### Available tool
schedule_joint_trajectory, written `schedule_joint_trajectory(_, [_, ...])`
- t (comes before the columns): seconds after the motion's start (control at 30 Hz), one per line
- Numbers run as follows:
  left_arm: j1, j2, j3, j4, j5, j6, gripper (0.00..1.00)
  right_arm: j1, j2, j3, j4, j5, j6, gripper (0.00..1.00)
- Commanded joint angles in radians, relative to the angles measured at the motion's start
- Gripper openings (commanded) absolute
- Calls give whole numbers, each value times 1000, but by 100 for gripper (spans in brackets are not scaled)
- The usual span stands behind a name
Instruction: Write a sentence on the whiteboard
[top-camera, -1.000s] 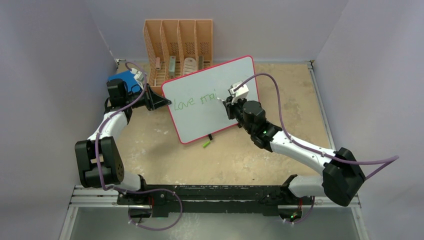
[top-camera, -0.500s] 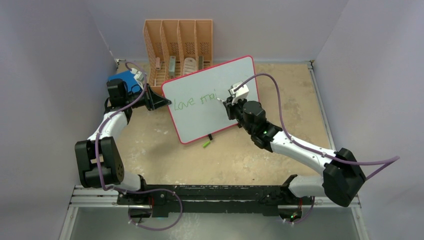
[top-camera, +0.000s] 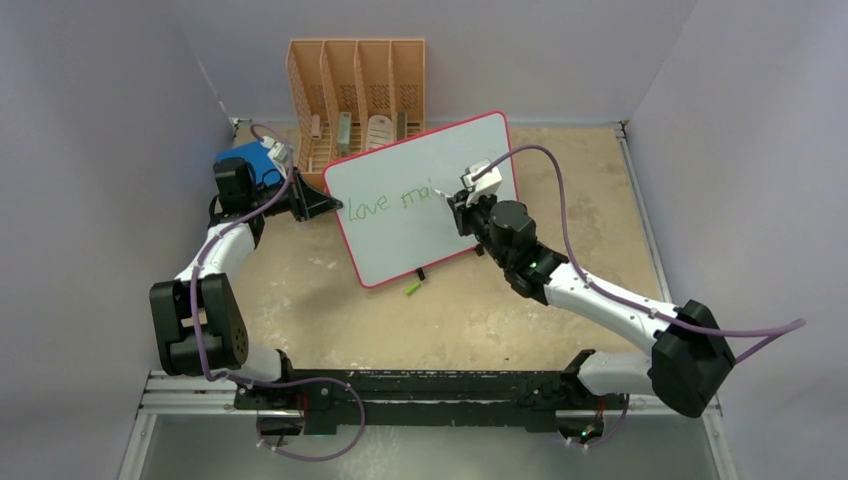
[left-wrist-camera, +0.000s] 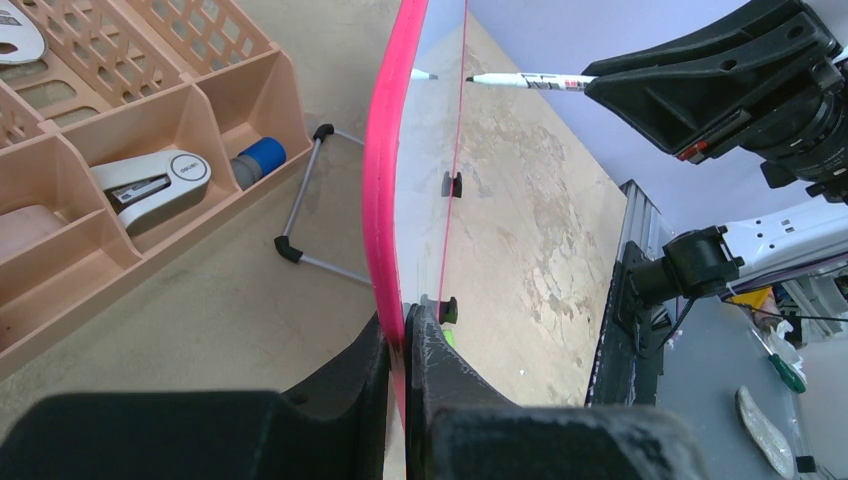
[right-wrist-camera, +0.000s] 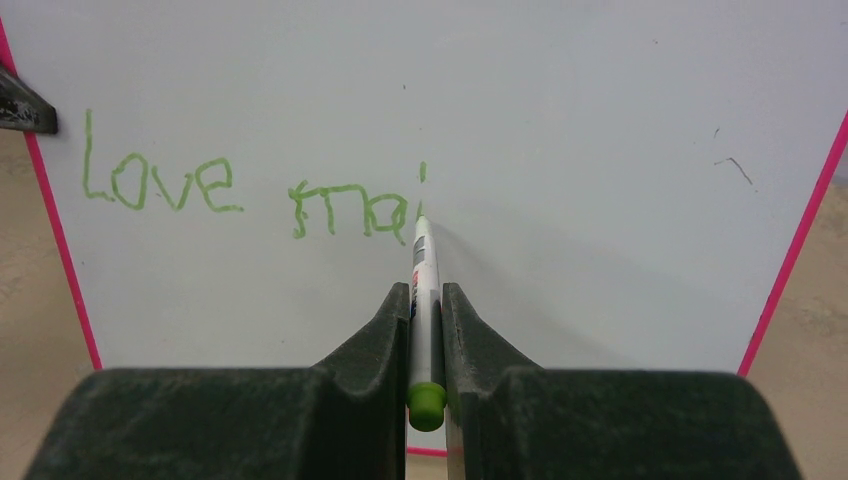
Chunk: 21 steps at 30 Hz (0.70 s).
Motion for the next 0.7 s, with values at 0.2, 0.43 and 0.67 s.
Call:
schedule_joint_trajectory(0.2, [-6,-35,26,32,1,53,0,-7,31,75,113,59,-29,0])
schedule_joint_trajectory(0.43, [-6,-36,26,31,1,53,0,-9,44,83,129,38,-31,0])
schedule_joint_trajectory(0.67, [-5,-36,27,31,1,53,0,-12,46,79,129,48,-31,0])
